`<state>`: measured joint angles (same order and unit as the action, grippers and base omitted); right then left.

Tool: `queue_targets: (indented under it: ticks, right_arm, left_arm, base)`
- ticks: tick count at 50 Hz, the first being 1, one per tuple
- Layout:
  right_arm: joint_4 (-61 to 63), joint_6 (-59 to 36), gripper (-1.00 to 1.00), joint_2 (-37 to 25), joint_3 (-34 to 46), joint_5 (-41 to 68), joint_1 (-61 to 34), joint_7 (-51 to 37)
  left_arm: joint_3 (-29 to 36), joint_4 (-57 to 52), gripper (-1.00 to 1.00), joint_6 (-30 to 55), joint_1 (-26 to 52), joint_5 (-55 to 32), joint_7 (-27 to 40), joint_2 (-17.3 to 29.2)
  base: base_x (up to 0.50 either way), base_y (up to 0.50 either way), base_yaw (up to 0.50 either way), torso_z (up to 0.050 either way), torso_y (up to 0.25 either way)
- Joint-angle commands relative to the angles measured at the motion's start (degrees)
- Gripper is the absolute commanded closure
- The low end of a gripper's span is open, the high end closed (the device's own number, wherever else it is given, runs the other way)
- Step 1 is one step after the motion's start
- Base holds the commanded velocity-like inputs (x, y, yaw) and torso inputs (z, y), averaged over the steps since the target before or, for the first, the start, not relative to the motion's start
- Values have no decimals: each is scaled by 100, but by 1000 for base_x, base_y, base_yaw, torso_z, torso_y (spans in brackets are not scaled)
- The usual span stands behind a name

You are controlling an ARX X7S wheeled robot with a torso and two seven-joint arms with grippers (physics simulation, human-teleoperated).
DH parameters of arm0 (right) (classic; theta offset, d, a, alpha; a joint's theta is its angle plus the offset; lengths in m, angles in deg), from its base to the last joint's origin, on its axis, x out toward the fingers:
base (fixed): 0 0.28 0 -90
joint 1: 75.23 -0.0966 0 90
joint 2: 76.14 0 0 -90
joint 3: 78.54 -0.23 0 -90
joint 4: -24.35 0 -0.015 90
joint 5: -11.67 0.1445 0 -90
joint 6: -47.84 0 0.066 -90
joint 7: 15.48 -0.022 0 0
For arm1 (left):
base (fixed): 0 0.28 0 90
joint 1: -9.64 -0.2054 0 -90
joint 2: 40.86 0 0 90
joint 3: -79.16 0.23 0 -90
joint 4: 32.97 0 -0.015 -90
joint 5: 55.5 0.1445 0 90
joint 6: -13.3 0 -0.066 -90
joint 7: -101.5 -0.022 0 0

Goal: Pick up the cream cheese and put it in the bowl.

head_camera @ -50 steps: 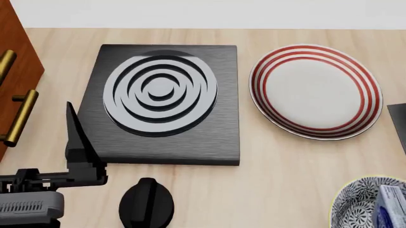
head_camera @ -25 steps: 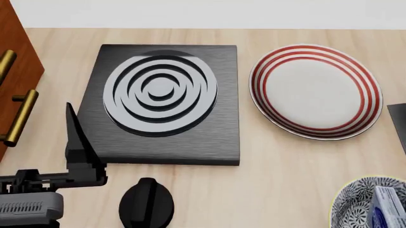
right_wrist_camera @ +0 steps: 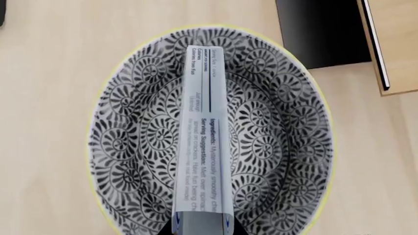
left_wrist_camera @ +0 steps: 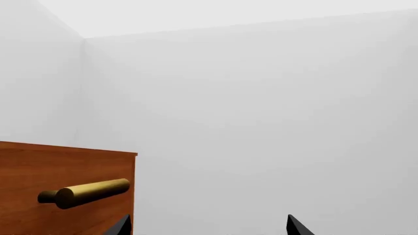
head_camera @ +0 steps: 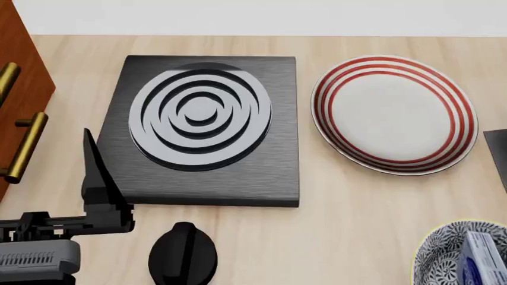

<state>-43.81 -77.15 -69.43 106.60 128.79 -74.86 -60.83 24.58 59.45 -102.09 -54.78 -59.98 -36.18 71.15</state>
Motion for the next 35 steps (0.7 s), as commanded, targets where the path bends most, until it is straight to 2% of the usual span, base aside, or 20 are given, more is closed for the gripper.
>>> queue_targets:
  ticks: [1, 35]
  right_arm:
    - [-79, 52, 100, 15, -34, -156, -211, 73]
    - [-187, 307, 100, 40, 35, -269, 34, 238]
  left_arm:
    - [5, 8, -100, -4, 3, 0, 2, 0]
    - [22, -17, -100, -5, -16, 29, 25, 14]
  base:
    - [0, 0, 0, 0, 0]
    - [0, 0, 0, 0, 0]
